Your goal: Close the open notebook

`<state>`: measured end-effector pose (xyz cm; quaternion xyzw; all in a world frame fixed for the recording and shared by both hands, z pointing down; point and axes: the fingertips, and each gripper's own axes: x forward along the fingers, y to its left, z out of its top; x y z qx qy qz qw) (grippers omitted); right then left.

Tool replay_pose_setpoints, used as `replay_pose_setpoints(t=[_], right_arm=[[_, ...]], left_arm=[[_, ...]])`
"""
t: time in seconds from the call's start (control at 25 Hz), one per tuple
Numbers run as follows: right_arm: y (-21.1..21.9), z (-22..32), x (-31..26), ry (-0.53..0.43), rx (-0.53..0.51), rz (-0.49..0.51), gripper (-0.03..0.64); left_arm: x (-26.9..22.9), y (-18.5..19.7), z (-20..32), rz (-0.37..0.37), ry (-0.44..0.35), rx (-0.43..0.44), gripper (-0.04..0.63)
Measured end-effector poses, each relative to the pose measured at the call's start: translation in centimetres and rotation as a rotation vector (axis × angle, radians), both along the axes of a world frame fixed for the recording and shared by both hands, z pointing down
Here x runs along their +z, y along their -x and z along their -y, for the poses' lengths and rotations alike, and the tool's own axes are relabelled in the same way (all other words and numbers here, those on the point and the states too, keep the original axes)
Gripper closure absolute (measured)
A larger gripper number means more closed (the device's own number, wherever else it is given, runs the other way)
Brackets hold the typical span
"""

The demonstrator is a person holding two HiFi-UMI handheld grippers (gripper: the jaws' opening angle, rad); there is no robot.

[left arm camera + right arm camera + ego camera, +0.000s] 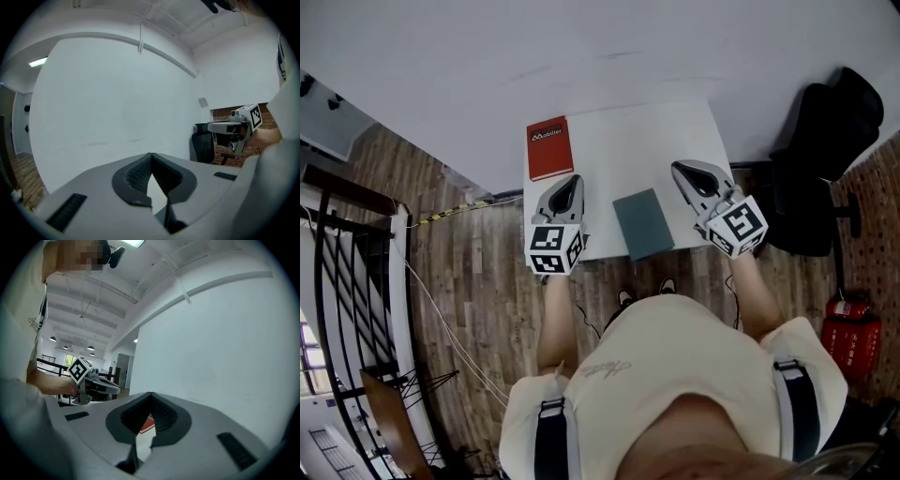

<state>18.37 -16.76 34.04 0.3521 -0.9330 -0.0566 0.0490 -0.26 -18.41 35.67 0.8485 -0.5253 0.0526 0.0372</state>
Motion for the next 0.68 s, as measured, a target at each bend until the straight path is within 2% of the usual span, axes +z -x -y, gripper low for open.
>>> replay_pose_setpoints(t=[0.28, 0.68], right_arm=[[-0.5, 0.0, 0.4, 0.018, 0.024, 0.022, 0.609], [-0.7, -0.9, 1.5, 0.052, 0.024, 0.001, 0.609]], left_arm=[[0.2, -0.3, -0.1, 0.0, 0.014, 0.018, 0.577], [1.2, 0.0, -1.1, -0.019, 0.039, 0.003, 0.577]])
